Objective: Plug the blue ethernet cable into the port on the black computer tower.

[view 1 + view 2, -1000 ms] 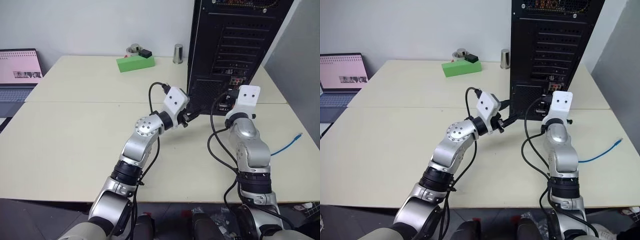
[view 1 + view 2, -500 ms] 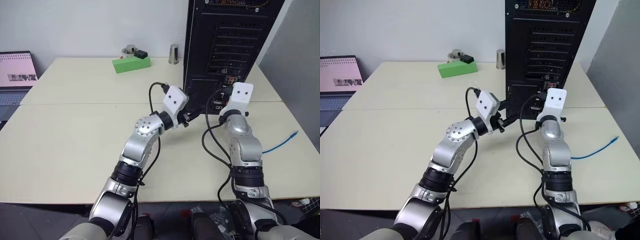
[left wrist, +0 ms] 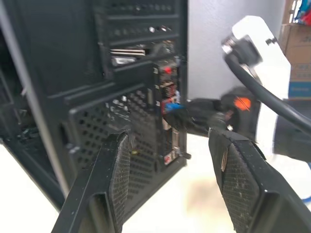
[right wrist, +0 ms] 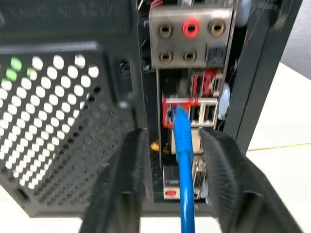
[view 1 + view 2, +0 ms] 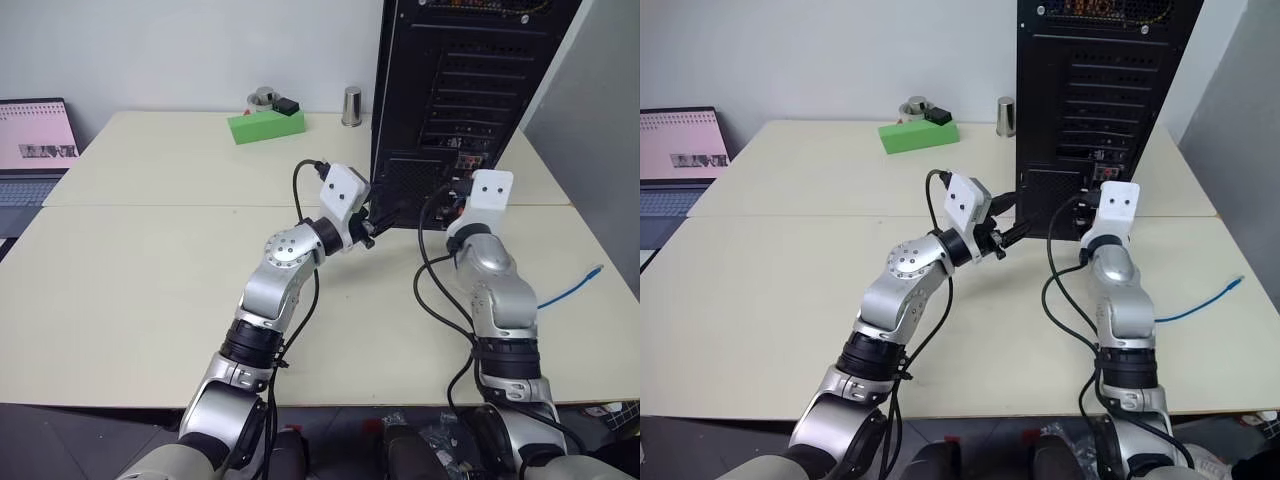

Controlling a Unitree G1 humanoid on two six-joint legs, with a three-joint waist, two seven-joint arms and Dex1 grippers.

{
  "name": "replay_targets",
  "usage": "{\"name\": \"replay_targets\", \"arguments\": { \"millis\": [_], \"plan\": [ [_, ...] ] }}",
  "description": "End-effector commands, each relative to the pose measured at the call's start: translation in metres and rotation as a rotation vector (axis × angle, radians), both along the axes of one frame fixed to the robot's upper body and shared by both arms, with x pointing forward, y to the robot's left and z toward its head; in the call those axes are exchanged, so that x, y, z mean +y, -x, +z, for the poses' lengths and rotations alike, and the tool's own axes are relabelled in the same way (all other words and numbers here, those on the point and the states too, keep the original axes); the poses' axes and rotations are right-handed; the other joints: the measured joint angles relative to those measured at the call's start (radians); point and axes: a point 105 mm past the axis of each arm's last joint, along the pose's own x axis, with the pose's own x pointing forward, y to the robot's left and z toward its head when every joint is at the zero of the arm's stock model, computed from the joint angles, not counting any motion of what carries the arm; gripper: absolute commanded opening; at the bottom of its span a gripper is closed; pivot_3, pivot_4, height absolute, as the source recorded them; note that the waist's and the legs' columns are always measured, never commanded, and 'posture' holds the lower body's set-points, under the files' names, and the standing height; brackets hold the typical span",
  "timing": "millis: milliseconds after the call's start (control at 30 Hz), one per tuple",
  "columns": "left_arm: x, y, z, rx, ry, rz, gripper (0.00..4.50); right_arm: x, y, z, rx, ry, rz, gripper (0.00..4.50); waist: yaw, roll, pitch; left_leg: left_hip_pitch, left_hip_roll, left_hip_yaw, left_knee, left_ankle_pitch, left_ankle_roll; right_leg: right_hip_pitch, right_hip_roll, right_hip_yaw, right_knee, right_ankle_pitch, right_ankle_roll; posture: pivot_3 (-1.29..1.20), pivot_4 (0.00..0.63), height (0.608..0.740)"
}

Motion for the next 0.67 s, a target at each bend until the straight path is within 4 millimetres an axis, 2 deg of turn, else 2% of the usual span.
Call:
{"name": "replay_targets", "arguments": {
  "millis": [33, 267, 367, 500, 567, 667],
  "plan": [
    [-0.001, 0.003, 0.018, -0.061, 0.03, -0.021, 2.63, -0.008, 0.018, 0.021, -0.063, 0.025, 0.049, 2.78, 0.003, 0.0, 0.0, -0.001, 0.0, 0.0, 0.0, 0.0, 0.0, -0.001, 0.0, 0.0, 0.0, 0.0, 0.0, 0.0, 0.15, 0.74],
    [0.021, -0.004, 0.008, -0.044, -0.078, 0.017, 2.63, -0.03, 0.045, 0.035, -0.057, 0.108, 0.183, 4.45, 0.002, 0.0, 0.0, -0.001, 0.0, -0.001, 0.0, 0.0, 0.0, -0.001, 0.0, -0.001, 0.001, 0.0, 0.0, 0.0, 0.15, 0.74],
    [0.039, -0.005, 0.009, -0.036, -0.105, 0.02, 2.63, -0.037, 0.061, 0.041, -0.027, 0.192, 0.352, 4.49, 0.003, 0.0, 0.0, -0.002, 0.0, -0.001, 0.0, 0.0, 0.0, -0.001, 0.0, -0.001, 0.0, 0.0, 0.0, 0.0, 0.15, 0.74],
    [0.061, -0.002, 0.006, -0.02, -0.144, 0.014, 2.63, -0.068, 0.072, 0.058, -0.03, 0.214, 0.379, 4.49, 0.002, 0.0, 0.0, -0.001, 0.0, -0.001, 0.0, 0.0, 0.0, -0.001, 0.0, -0.001, 0.0, 0.0, 0.0, 0.0, 0.15, 0.74],
    [0.073, 0.001, 0.005, -0.008, -0.155, 0.012, 2.63, -0.069, 0.08, 0.064, -0.029, 0.22, 0.456, 4.49, 0.002, 0.0, 0.0, -0.001, 0.0, -0.001, 0.0, 0.0, 0.0, -0.001, 0.0, -0.001, 0.0, 0.0, 0.0, 0.0, 0.15, 0.74],
    [0.087, 0.008, 0.0, 0.025, -0.189, -0.009, 2.63, -0.061, 0.092, 0.062, 0.005, 0.246, 0.585, 4.49, 0.001, 0.0, 0.0, -0.001, 0.0, -0.001, 0.0, 0.0, 0.0, -0.001, 0.0, -0.001, 0.0, 0.0, 0.0, 0.0, 0.15, 0.74]
  ]
}}
